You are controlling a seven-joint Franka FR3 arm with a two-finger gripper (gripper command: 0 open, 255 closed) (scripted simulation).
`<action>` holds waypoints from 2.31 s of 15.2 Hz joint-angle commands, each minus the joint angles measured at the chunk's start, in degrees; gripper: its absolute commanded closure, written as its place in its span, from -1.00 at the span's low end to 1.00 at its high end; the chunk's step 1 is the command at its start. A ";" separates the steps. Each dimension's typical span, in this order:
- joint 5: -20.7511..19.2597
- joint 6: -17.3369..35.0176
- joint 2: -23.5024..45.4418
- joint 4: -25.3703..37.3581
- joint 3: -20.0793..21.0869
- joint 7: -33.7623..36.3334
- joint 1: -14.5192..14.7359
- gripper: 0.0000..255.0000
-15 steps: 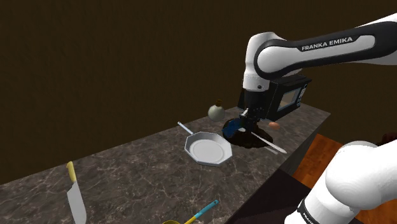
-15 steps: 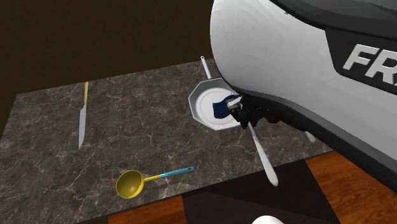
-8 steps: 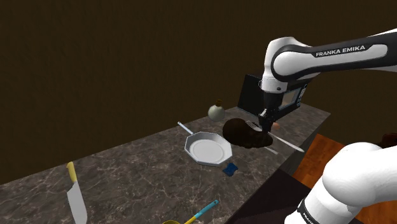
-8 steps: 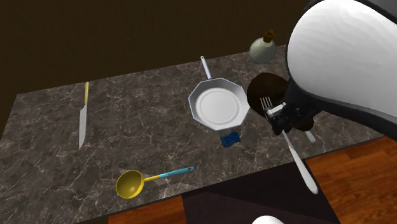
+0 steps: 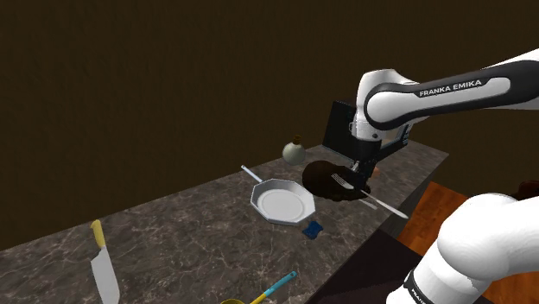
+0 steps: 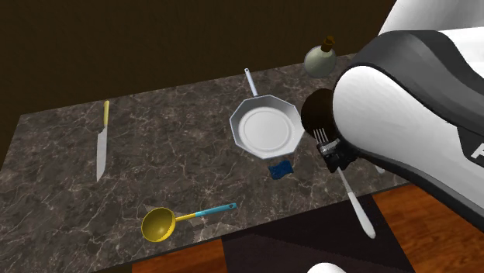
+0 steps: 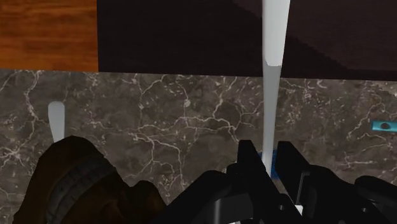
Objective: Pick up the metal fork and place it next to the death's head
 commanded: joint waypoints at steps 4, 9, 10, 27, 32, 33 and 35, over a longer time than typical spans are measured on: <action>-0.01 4.86 2.13 -2.69 0.00 0.16 0.05 1.00; -0.11 9.93 4.66 -5.23 -0.08 0.23 0.02 1.00; -0.13 10.98 5.25 -5.69 -0.09 0.24 0.02 1.00; -0.52 30.87 19.71 -11.13 -0.30 0.54 -0.10 1.00; -0.66 37.27 25.54 -11.69 -0.34 0.67 -0.14 1.00; -0.68 38.56 26.78 -11.74 -0.35 0.69 -0.15 1.00; -0.74 41.15 29.33 -11.78 -0.36 0.75 -0.16 1.00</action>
